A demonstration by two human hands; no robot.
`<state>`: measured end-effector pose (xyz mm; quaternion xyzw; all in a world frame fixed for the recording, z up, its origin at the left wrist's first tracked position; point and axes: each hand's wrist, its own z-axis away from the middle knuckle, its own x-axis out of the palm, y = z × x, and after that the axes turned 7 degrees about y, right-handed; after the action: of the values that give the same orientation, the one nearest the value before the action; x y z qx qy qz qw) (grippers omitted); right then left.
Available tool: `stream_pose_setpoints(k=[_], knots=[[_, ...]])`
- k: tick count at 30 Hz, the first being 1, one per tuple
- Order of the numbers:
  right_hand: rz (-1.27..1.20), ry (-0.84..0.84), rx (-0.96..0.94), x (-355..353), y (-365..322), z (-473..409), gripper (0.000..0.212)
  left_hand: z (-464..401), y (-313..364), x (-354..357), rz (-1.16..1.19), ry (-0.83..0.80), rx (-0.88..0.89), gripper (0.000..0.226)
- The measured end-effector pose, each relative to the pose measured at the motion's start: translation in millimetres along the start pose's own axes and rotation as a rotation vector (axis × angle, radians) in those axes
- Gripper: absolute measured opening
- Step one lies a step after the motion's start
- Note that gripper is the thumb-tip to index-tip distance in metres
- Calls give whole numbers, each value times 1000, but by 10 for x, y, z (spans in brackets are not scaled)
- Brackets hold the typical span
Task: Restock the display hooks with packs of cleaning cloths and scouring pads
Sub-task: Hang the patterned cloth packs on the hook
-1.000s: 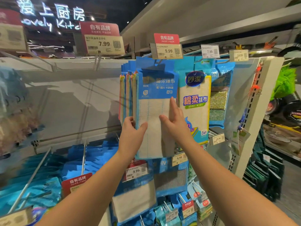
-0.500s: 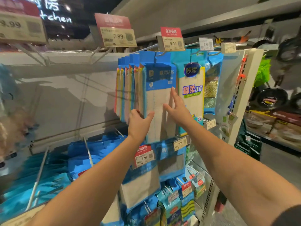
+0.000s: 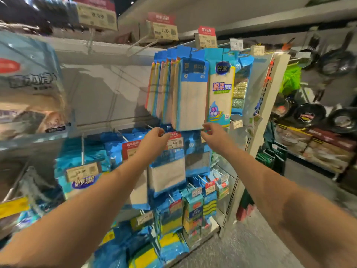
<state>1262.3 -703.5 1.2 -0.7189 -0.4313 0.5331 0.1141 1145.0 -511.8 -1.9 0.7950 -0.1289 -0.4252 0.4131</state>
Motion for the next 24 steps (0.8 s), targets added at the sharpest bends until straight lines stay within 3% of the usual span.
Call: stream_pose_setpoints(k=[3, 11, 18, 24], knots=[[52, -102, -40, 41, -80, 818, 38, 734, -327, -233, -42, -9, 10, 22], [89, -439, -38, 321, -359, 3329, 38, 3243, -1225, -953, -172, -149, -195, 26], [173, -816, -104, 647, -1146, 5013, 48, 5041, -1947, -2007, -296, -215, -392, 40], [274, -949, -264, 1327, -2028, 6408, 47, 6461, -2786, -3064, -432, -239, -500, 36]])
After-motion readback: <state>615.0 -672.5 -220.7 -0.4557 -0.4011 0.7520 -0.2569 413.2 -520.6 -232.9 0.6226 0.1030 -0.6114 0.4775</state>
